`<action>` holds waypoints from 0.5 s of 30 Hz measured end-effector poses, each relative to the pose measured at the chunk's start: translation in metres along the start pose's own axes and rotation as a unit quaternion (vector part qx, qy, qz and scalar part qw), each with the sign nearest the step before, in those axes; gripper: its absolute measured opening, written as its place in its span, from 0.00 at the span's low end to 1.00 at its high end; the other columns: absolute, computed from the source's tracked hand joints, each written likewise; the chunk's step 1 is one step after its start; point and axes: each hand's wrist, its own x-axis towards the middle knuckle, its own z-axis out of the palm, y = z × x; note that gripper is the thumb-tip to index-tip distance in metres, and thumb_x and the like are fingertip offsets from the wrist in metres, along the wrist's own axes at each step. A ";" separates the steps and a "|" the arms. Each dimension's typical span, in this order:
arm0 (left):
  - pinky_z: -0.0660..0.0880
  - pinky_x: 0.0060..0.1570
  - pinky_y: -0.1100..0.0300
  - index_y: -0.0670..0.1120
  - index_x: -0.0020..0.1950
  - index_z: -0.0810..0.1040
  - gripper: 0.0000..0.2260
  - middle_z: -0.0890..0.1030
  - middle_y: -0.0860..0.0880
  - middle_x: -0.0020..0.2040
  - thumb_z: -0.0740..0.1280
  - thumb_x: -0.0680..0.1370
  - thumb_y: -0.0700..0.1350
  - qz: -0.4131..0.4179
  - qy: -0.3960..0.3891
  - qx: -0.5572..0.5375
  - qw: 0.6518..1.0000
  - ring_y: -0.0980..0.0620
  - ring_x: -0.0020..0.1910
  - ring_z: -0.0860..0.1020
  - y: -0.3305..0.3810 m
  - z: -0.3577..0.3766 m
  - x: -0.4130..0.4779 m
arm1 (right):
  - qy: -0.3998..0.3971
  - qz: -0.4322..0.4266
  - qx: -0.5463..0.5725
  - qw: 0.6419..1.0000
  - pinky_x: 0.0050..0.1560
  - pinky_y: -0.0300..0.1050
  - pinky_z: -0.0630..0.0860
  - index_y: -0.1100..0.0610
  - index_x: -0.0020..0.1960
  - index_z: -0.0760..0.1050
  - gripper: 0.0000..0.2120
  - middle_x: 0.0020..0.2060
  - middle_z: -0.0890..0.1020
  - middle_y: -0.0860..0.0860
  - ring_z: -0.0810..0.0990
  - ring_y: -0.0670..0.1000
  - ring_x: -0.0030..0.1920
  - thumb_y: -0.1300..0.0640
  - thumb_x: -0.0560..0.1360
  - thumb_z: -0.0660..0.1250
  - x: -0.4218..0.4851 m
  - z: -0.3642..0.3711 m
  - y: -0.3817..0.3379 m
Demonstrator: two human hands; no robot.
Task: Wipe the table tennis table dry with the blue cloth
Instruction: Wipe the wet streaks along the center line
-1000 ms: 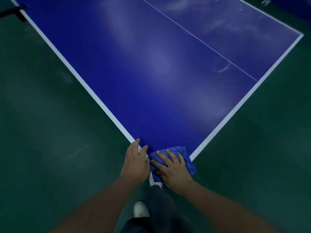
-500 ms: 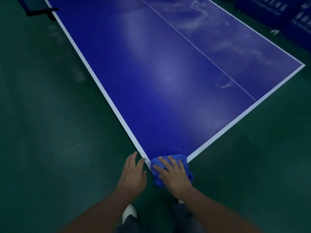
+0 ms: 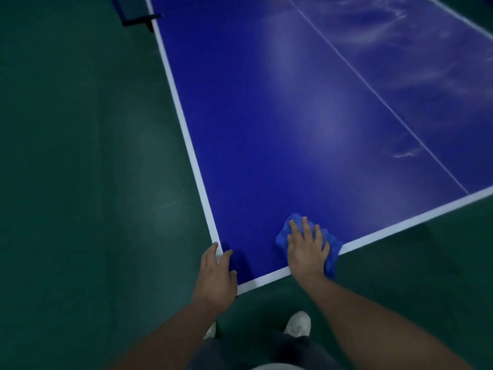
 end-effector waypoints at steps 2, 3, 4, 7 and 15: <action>0.52 0.77 0.54 0.47 0.79 0.61 0.23 0.46 0.44 0.81 0.59 0.84 0.46 -0.034 0.022 -0.004 0.999 0.47 0.80 0.45 0.005 0.006 -0.008 | 0.008 0.003 0.007 1.000 0.76 0.62 0.48 0.39 0.80 0.57 0.23 0.81 0.51 0.42 0.48 0.55 0.80 0.43 0.85 0.50 0.039 -0.012 0.005; 0.51 0.77 0.53 0.47 0.79 0.61 0.23 0.47 0.44 0.81 0.59 0.84 0.46 -0.054 0.032 -0.013 0.998 0.46 0.80 0.45 0.007 0.008 -0.012 | 0.013 -0.018 -0.004 1.000 0.76 0.63 0.48 0.39 0.79 0.57 0.23 0.81 0.52 0.42 0.48 0.55 0.80 0.43 0.85 0.50 0.057 -0.017 -0.002; 0.51 0.77 0.53 0.46 0.79 0.61 0.22 0.47 0.43 0.81 0.59 0.84 0.45 -0.079 0.044 -0.020 0.996 0.45 0.80 0.45 0.009 0.012 -0.016 | 0.008 -0.058 -0.020 0.998 0.75 0.63 0.48 0.39 0.79 0.57 0.23 0.81 0.52 0.43 0.48 0.55 0.80 0.42 0.85 0.50 0.069 -0.016 -0.015; 0.51 0.77 0.52 0.42 0.76 0.66 0.22 0.53 0.37 0.80 0.62 0.82 0.41 -0.125 0.080 -0.031 0.988 0.39 0.79 0.50 0.013 0.021 -0.029 | -0.059 -0.236 -0.084 0.966 0.73 0.64 0.51 0.38 0.79 0.56 0.22 0.81 0.51 0.43 0.50 0.57 0.80 0.43 0.85 0.50 0.060 0.003 -0.067; 0.53 0.76 0.51 0.40 0.75 0.67 0.22 0.57 0.37 0.78 0.64 0.81 0.39 -0.181 0.108 -0.029 0.977 0.40 0.78 0.54 0.011 0.030 -0.061 | -0.070 -0.571 -0.188 0.796 0.42 0.56 0.79 0.41 0.64 0.77 0.32 0.66 0.78 0.47 0.79 0.55 0.55 0.50 0.62 0.80 -0.053 0.035 0.026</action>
